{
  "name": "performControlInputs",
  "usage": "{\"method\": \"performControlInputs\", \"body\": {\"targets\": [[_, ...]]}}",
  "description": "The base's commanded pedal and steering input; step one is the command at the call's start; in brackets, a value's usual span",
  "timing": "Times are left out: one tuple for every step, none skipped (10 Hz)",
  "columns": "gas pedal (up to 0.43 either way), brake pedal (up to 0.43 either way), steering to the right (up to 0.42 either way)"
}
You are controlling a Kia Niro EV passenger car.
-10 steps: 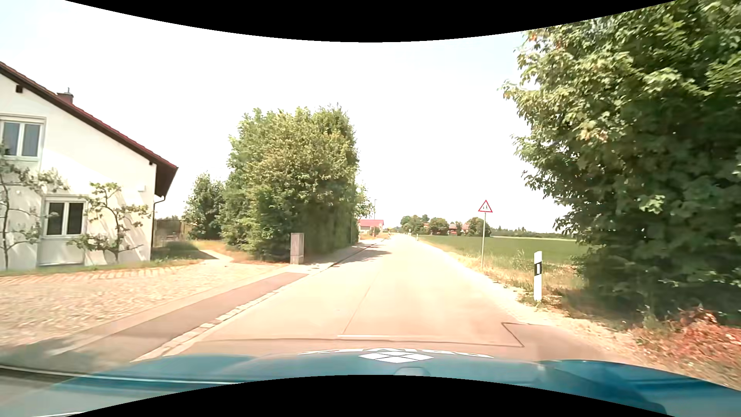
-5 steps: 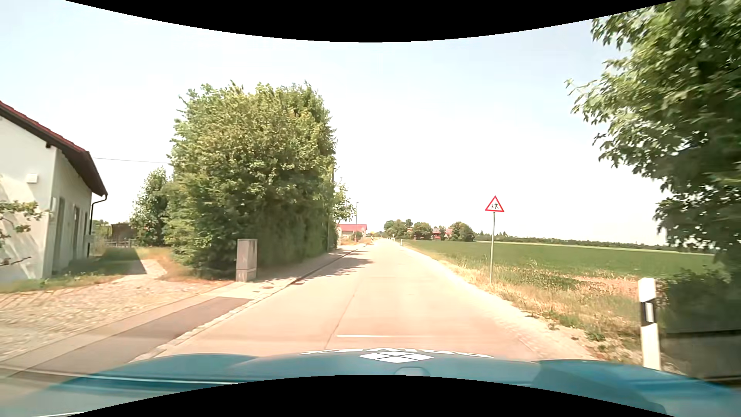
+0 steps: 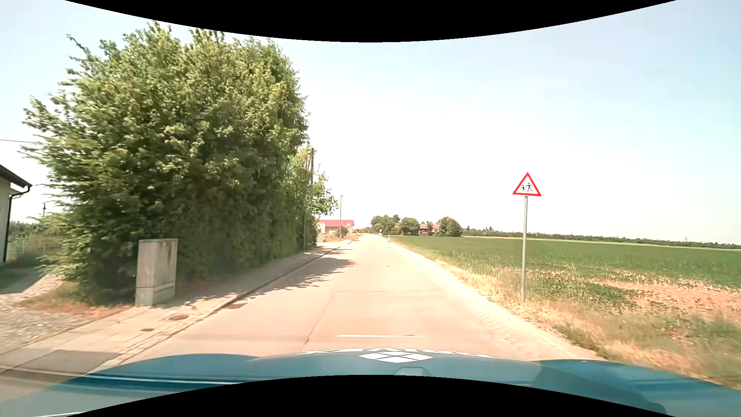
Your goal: Follow the waypoints while adhering to traffic rules and regulations
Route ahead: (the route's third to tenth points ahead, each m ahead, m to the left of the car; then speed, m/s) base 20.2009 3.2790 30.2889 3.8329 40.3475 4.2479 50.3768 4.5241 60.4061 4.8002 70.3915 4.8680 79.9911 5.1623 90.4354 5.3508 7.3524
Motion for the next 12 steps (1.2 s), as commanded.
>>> {"method": "performControlInputs", "body": {"targets": [[0.189, 0.000, 0.013], [0.189, 0.000, 0.009], [0.189, 0.000, 0.006], [0.177, 0.000, 0.005], [0.177, 0.000, 0.004], [0.177, 0.000, 0.003], [0.177, 0.000, 0.003], [0.177, 0.000, 0.002], [0.177, 0.000, 0.001], [0.177, 0.000, -0.002], [0.177, 0.000, -0.008], [0.177, 0.000, -0.009]]}}
